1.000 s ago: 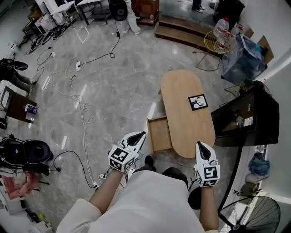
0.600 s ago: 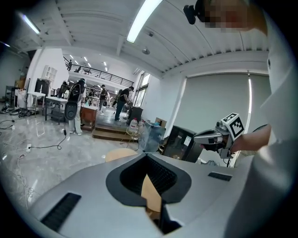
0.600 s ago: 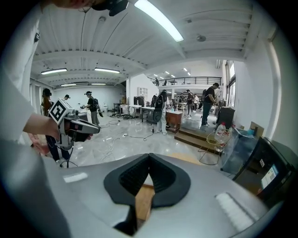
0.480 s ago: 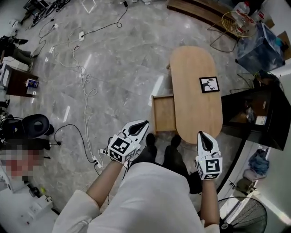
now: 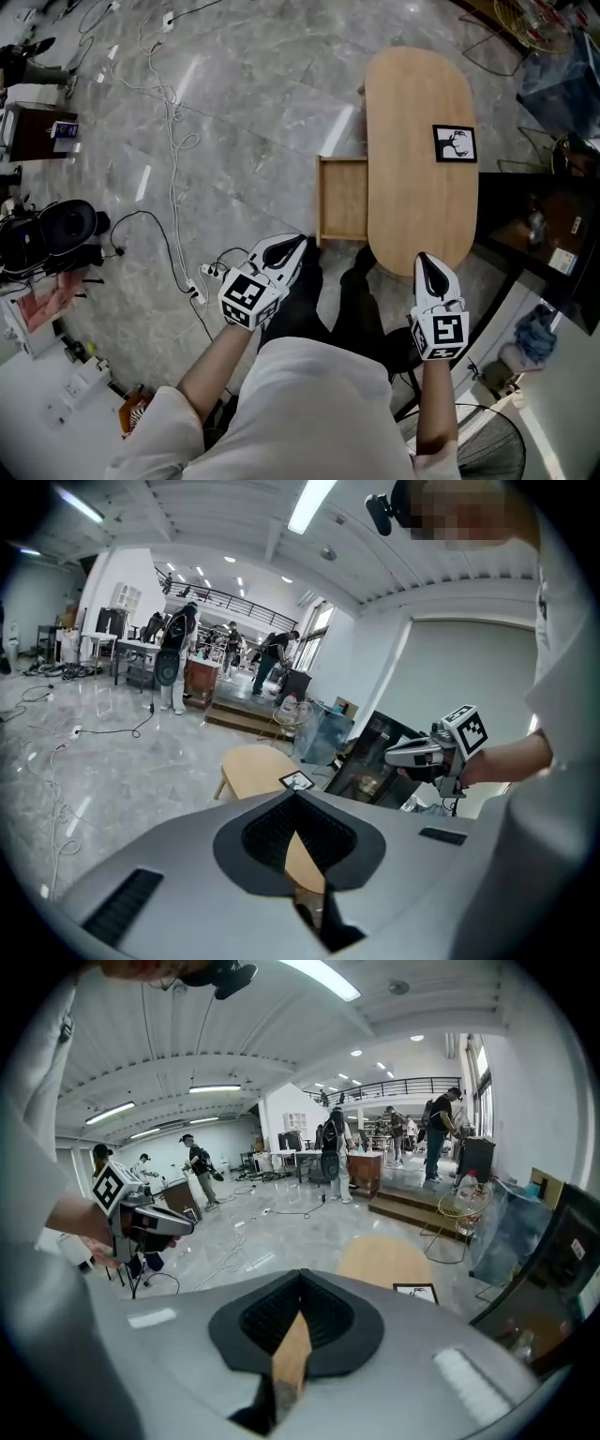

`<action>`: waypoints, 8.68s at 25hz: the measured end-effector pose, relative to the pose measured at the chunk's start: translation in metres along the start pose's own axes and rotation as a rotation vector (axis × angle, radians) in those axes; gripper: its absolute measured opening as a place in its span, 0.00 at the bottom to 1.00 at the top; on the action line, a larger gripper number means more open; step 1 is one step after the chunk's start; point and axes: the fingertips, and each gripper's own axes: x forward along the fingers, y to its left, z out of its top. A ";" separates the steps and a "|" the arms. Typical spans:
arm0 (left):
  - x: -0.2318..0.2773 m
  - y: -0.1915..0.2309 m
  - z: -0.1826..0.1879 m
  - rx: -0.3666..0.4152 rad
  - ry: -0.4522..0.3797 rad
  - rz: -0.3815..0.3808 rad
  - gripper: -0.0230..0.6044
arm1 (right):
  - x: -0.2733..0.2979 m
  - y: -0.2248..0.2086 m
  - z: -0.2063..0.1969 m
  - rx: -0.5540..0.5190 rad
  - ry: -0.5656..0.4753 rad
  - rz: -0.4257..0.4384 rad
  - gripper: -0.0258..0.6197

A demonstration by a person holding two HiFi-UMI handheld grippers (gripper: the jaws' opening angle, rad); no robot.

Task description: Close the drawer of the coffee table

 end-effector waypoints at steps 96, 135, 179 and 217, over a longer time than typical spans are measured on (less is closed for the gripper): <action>0.325 0.117 -0.390 -0.648 0.168 -0.143 0.67 | 0.249 0.024 -0.380 0.347 0.321 0.242 0.06; 0.421 0.006 -0.365 -0.585 0.249 -0.361 0.68 | 0.214 -0.015 -0.417 0.453 0.272 0.245 0.06; 0.241 0.025 -0.193 -0.382 0.097 -0.305 0.33 | 0.130 0.030 -0.235 0.257 0.167 0.096 0.06; -0.058 -0.104 0.130 0.093 -0.236 -0.296 0.05 | -0.142 0.064 0.085 0.072 -0.302 -0.153 0.06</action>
